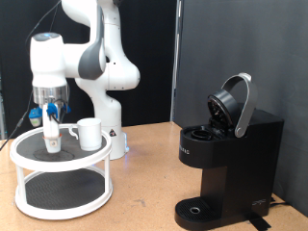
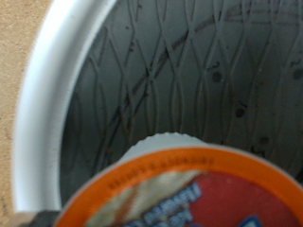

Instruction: Make a cup of coffee with the keurig machine

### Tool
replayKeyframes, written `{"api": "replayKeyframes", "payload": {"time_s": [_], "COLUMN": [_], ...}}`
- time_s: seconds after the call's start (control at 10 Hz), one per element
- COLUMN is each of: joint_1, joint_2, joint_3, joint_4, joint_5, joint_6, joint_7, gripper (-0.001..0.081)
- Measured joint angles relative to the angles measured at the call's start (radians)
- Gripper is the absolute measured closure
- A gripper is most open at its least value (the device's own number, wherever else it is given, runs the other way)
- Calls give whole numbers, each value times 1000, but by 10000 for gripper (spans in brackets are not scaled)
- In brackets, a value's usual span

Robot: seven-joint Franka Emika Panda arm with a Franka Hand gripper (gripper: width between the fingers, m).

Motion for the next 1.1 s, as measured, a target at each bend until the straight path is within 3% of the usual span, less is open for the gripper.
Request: {"api": "replayKeyframes", "payload": {"time_s": [0.3, 0.5, 0.9, 1.1], "joint_1": [-1, 2, 77, 98], "joint_2": [-40, -39, -41, -40], "joint_3": [-4, -4, -8, 15], "joint_4": [78, 77, 184, 200], "joint_5": [13, 48, 362, 423], "joint_6": [-124, -132, -280, -283], "joint_7": [-12, -22, -95, -23], "gripper": [433, 433, 433, 433]}}
